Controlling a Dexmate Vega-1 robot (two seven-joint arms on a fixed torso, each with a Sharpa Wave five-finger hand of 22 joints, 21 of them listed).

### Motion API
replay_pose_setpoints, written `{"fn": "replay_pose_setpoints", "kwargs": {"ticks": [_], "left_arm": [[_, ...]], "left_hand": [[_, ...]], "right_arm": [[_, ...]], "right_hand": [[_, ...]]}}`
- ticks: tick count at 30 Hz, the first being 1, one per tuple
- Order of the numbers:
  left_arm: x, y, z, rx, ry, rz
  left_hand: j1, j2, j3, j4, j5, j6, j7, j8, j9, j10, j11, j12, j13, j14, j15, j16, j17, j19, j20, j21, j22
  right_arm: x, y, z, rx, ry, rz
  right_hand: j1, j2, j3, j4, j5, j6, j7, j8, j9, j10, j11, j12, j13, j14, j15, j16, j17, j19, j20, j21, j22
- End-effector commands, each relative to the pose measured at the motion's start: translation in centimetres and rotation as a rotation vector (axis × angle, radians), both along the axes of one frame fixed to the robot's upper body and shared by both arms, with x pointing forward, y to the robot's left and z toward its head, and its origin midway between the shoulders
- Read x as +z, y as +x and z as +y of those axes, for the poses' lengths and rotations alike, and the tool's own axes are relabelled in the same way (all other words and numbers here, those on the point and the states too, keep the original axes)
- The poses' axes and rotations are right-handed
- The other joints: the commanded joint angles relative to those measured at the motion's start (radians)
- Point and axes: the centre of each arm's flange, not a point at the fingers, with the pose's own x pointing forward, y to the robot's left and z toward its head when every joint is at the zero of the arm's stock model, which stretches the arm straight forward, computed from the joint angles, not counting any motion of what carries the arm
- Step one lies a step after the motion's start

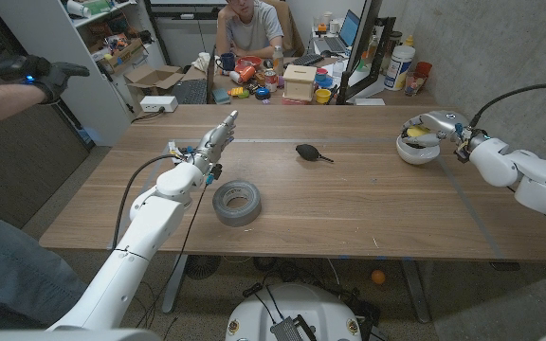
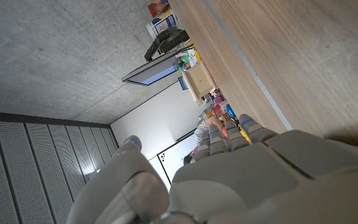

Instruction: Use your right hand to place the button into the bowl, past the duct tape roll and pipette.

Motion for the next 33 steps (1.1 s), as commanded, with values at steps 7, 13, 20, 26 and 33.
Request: {"fn": "replay_pose_setpoints", "kwargs": {"ticks": [7,13,20,26,33], "left_arm": [[-0.4,-0.3,0.7,0.027,0.001,0.016],[-0.4,-0.3,0.5,0.031,0.012,0.024],[-0.2,-0.2,0.2,0.029,0.027,0.028],[-0.1,-0.1,0.0,0.03,0.032,0.037],[-0.2,0.1,-0.1,0.033,0.036,0.046]], "left_hand": [[0.004,0.004,-0.003,-0.001,-0.004,0.006,0.003,-0.001,0.006,-0.002,-0.001,0.005,0.003,-0.006,0.0,0.004,0.004,-0.003,-0.005,0.004,0.003],[0.004,0.004,-0.004,-0.001,-0.004,0.007,0.003,-0.001,0.006,-0.003,-0.002,0.005,0.003,-0.006,-0.001,0.004,0.004,-0.004,-0.005,0.004,0.003],[0.005,0.005,-0.005,-0.001,-0.005,0.005,0.002,-0.001,0.006,-0.003,-0.002,0.005,0.003,-0.006,0.0,0.004,0.004,-0.004,-0.005,0.004,0.003],[0.005,0.005,-0.006,-0.001,-0.005,0.005,0.003,-0.001,0.006,-0.003,-0.002,0.005,0.003,-0.006,0.0,0.004,0.004,-0.004,-0.005,0.004,0.004],[0.006,0.005,-0.007,-0.001,-0.005,0.007,0.002,-0.001,0.006,-0.002,-0.001,0.005,0.003,-0.007,0.0,0.004,0.004,-0.004,-0.005,0.004,0.004]], "right_arm": [[-0.8,2.2,-1.1,-0.033,0.058,0.01],[-1.9,2.8,-1.5,-0.035,0.083,0.023],[-2.4,3.4,-2.2,-0.047,0.102,0.037],[-3.0,4.1,-2.3,-0.053,0.113,0.055],[-3.6,5.1,-2.5,-0.055,0.134,0.07]], "right_hand": [[0.099,0.109,0.012,0.003,0.005,0.012,-0.001,-0.005,0.003,0.011,-0.003,0.004,0.005,0.034,-0.093,0.006,0.002,0.015,-0.042,-0.001,0.005],[0.098,0.11,0.012,0.003,0.005,0.013,-0.002,-0.006,0.003,0.014,-0.001,0.004,0.005,0.035,-0.094,0.005,0.002,0.015,-0.042,-0.002,0.005],[0.096,0.11,0.011,0.004,0.005,0.015,-0.004,-0.007,0.003,0.014,-0.005,0.002,0.005,0.037,-0.093,0.005,0.003,0.014,-0.042,-0.003,0.006],[0.094,0.11,0.01,0.005,0.005,0.015,-0.005,-0.008,0.003,0.014,-0.005,0.001,0.005,0.033,-0.094,0.003,0.003,0.01,-0.041,-0.005,0.006],[0.09,0.111,0.009,0.007,0.004,0.015,-0.005,-0.009,0.003,0.013,-0.005,-0.001,0.005,0.031,-0.091,0.001,0.004,0.007,-0.043,-0.007,0.006]]}}
